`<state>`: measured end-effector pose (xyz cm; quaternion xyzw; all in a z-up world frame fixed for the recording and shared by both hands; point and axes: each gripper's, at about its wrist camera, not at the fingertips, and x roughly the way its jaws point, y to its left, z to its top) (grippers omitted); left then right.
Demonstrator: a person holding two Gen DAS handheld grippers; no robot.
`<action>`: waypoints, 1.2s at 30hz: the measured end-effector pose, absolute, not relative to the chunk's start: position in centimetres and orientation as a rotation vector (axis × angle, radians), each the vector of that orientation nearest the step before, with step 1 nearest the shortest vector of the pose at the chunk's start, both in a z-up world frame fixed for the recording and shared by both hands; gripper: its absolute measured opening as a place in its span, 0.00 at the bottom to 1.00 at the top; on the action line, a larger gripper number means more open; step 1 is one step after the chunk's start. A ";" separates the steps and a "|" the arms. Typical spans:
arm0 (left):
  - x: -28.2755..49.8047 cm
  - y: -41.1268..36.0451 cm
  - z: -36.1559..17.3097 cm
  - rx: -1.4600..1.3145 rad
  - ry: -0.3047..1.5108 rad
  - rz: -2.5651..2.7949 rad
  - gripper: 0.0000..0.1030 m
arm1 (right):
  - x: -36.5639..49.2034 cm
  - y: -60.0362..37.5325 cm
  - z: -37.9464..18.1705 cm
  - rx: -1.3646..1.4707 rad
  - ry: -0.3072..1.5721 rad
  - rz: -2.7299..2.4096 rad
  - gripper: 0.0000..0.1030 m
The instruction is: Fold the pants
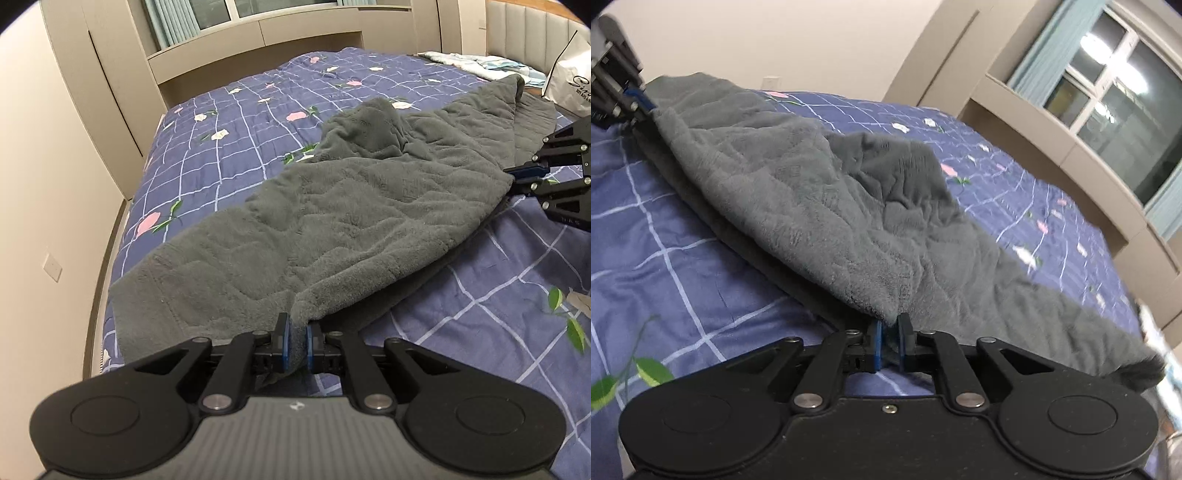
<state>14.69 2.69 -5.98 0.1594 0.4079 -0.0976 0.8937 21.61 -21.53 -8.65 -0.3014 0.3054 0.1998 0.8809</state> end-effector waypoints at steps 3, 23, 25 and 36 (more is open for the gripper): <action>14.7 2.8 -5.7 0.310 0.856 -0.205 0.13 | 21.5 -21.7 -8.4 -0.574 0.634 0.415 0.27; 18.3 -8.0 -3.8 0.359 0.720 -0.316 1.00 | 19.5 -32.3 -5.8 -0.182 0.590 0.185 1.00; 19.3 -9.2 -4.1 0.369 0.712 -0.355 0.99 | 19.7 -33.7 -5.7 -0.136 0.591 0.168 1.00; 26.1 -13.3 -4.0 0.221 0.742 -0.509 0.99 | 24.2 -38.4 -6.6 -0.004 0.606 0.132 1.00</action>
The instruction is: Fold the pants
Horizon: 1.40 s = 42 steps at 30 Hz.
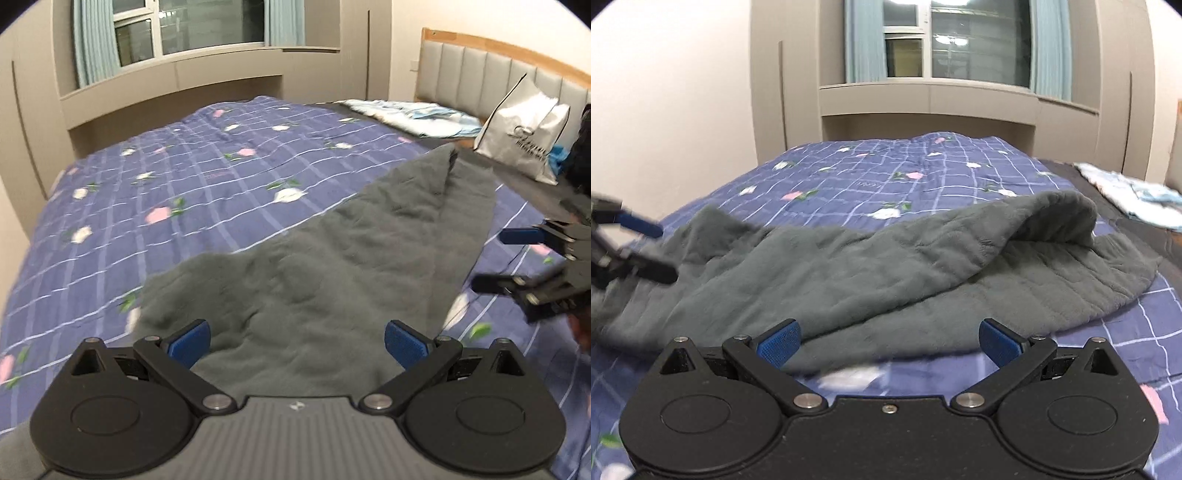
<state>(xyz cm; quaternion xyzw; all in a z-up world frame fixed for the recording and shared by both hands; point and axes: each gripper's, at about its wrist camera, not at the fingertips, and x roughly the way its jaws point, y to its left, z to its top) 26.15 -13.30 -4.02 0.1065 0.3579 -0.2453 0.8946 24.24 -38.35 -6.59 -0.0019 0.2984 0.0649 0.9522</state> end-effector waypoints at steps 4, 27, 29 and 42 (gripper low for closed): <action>26.8 -16.9 -4.8 0.238 0.735 -0.567 1.00 | 28.2 -42.5 -5.5 0.037 0.618 0.097 1.00; 28.0 -23.9 -7.6 0.388 0.829 -0.616 0.05 | 42.6 -57.6 -4.2 0.747 0.712 -0.231 0.18; 27.8 -23.4 -6.4 0.358 0.804 -0.611 0.04 | 43.1 -57.0 -3.1 0.634 0.699 -0.245 0.11; 26.8 -25.8 -6.4 0.377 0.771 -0.672 0.04 | 37.5 -57.8 -0.9 0.116 0.514 -0.169 0.09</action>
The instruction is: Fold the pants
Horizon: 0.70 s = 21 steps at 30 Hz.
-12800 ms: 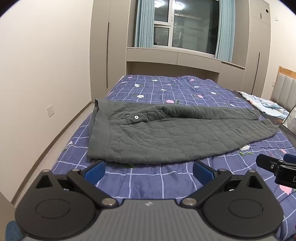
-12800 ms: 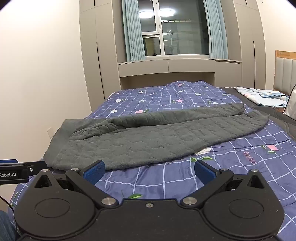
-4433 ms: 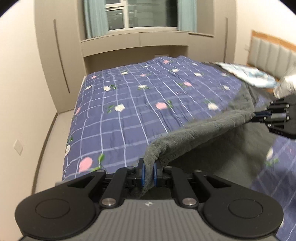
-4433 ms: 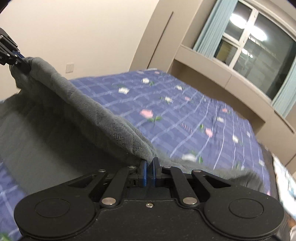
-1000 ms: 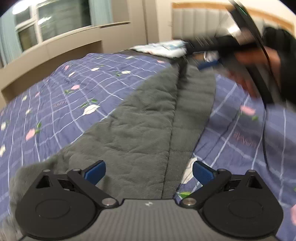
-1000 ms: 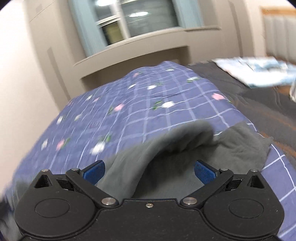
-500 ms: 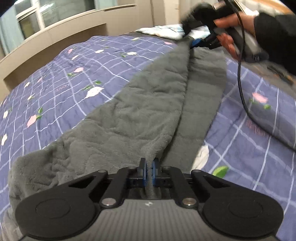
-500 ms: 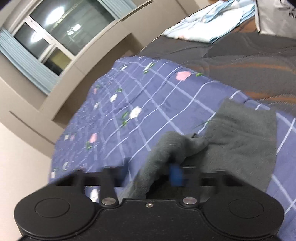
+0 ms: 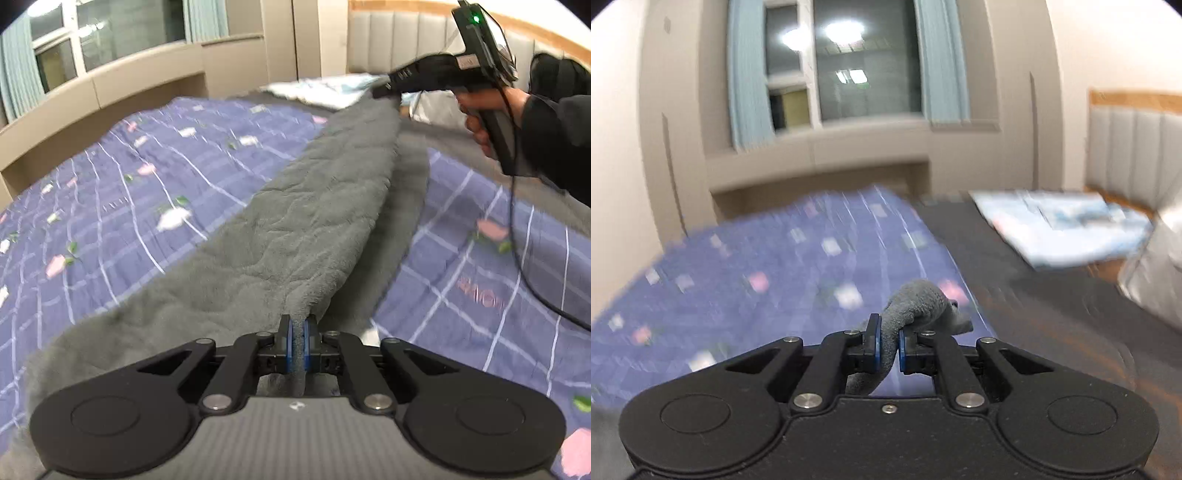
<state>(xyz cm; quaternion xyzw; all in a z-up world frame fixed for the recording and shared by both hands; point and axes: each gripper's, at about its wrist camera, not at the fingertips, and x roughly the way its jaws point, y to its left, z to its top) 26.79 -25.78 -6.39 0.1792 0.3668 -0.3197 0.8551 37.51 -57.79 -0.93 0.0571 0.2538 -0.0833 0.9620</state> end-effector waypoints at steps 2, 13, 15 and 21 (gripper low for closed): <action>26.7 -26.2 -7.3 0.400 0.786 -0.673 0.04 | 36.5 -58.5 -3.3 0.102 0.567 -0.197 0.09; 26.2 -26.4 -7.6 0.415 0.794 -0.667 0.04 | 34.5 -58.3 -7.4 0.065 0.624 -0.227 0.16; 26.0 -26.4 -7.8 0.421 0.795 -0.668 0.04 | 34.7 -59.0 -7.4 0.143 0.642 -0.212 0.31; 26.0 -26.5 -7.9 0.427 0.799 -0.665 0.04 | 34.5 -61.9 -6.7 0.400 0.556 -0.230 0.60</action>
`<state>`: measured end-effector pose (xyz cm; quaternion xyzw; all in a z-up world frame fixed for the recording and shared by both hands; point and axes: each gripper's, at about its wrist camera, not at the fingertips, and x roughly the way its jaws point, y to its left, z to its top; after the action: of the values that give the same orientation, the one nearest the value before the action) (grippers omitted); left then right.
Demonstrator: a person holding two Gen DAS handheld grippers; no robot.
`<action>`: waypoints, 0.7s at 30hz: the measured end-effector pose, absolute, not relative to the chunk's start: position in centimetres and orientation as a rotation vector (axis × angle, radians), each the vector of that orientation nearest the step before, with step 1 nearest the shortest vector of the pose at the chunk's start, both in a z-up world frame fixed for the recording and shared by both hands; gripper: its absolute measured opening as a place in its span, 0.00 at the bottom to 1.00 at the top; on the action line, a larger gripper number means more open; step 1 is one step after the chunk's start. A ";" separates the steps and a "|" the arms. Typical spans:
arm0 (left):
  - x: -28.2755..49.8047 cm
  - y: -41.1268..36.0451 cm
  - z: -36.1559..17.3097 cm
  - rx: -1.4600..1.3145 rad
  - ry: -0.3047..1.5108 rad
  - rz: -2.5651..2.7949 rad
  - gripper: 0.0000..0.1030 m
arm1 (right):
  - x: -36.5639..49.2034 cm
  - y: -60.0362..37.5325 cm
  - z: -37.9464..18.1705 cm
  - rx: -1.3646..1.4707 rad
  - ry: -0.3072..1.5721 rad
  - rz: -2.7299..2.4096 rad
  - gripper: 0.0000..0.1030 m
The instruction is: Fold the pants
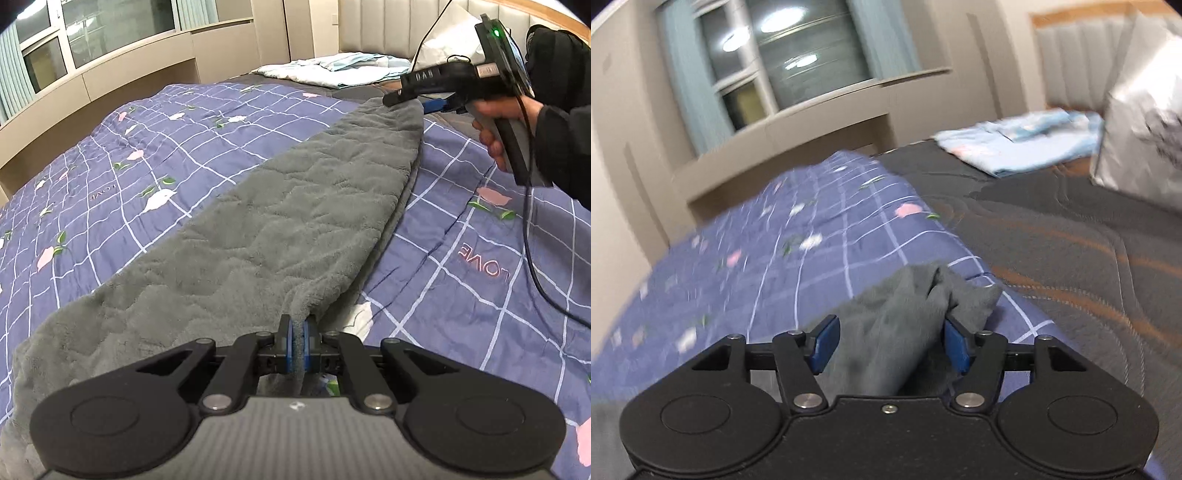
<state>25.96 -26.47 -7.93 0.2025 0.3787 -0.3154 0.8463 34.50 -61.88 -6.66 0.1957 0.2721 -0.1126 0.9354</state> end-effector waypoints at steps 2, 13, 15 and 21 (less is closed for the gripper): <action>25.9 -26.5 -7.9 0.426 0.800 -0.662 0.04 | 35.0 -63.0 -6.7 0.488 0.553 -0.261 0.50; 26.1 -26.0 -6.6 0.365 0.780 -0.645 0.05 | 35.8 -60.3 -4.8 0.193 0.547 -0.332 0.11; 26.3 -26.1 -6.6 0.369 0.787 -0.645 0.05 | 35.9 -60.1 -4.5 0.161 0.527 -0.342 0.11; 26.4 -26.6 -8.0 0.393 0.826 -0.642 0.05 | 36.9 -59.4 -6.7 0.051 0.630 -0.378 0.11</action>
<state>26.42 -26.64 -7.95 0.1864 0.3917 -0.3045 0.8480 36.88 -59.36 -6.75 0.0251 0.3078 -0.1848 0.9330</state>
